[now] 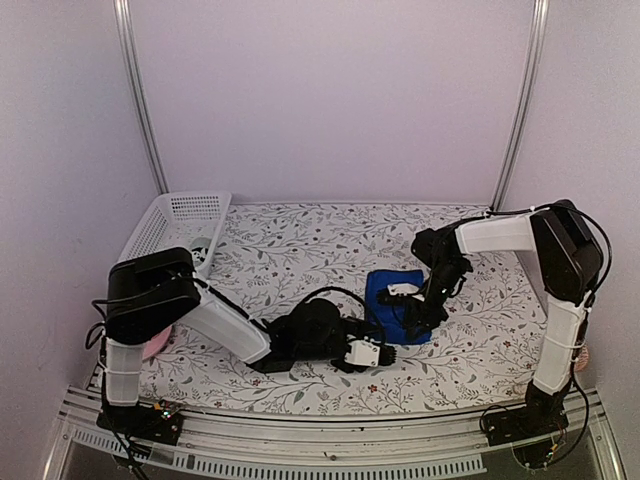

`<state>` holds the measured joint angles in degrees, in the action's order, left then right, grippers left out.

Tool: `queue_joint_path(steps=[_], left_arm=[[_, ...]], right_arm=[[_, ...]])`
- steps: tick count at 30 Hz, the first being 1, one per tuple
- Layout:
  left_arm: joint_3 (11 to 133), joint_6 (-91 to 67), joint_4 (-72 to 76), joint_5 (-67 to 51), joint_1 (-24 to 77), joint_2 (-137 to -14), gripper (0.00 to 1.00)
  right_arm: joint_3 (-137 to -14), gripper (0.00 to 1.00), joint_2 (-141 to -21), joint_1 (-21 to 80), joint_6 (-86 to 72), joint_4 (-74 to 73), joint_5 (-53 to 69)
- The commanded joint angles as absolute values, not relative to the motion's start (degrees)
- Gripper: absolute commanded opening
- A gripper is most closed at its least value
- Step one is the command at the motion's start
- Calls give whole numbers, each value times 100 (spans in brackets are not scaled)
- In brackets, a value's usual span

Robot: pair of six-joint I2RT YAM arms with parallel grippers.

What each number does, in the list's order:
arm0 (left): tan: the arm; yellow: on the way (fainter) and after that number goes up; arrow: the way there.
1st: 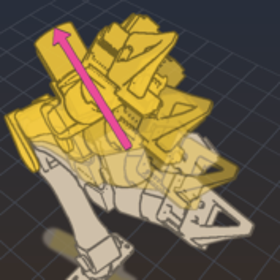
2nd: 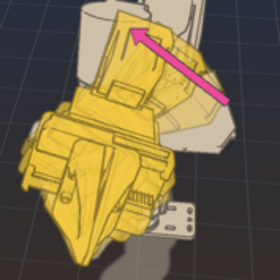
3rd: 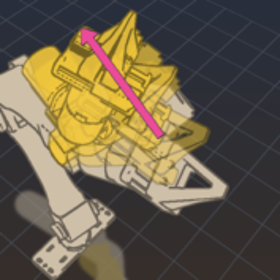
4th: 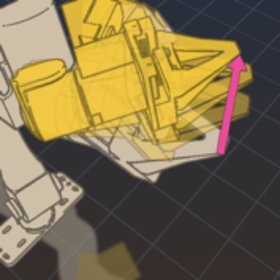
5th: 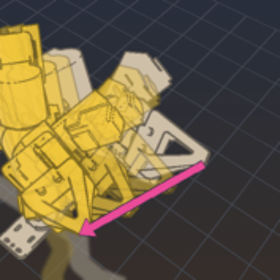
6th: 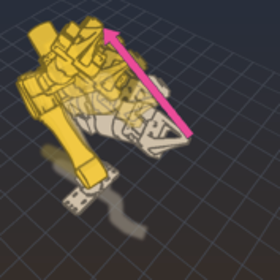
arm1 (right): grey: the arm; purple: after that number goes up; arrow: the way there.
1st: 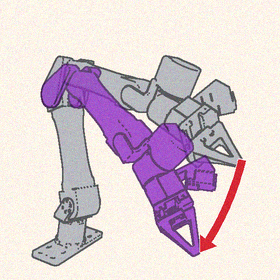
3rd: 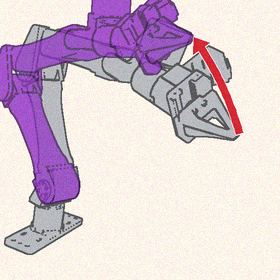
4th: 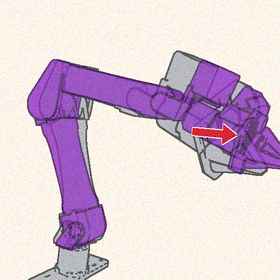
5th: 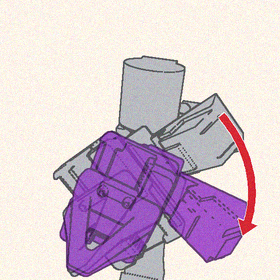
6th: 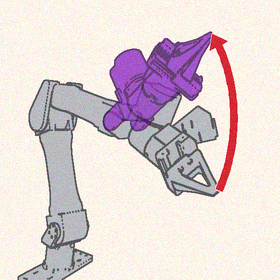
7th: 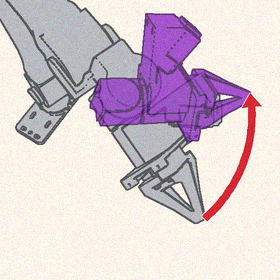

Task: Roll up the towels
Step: Roll the towel at the center of the board.

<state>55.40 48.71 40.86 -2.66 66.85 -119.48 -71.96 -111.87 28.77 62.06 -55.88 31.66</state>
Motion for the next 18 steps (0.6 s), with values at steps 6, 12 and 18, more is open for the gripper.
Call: queue_joint_path(steps=[6, 12, 18], left_arm=[[5899, 5226, 4224, 308, 6781, -12436, 57], [6011, 5299, 4258, 499, 6723, -12622, 57], [6089, 5373, 4200, 529, 6660, -12723, 56]], right_arm=[[-7335, 30, -11497, 2753, 6047, -5625, 2861], [-7438, 31, -11641, 2736, 6076, -5689, 2801], [-7609, 31, -11769, 2722, 6095, -5801, 2766]])
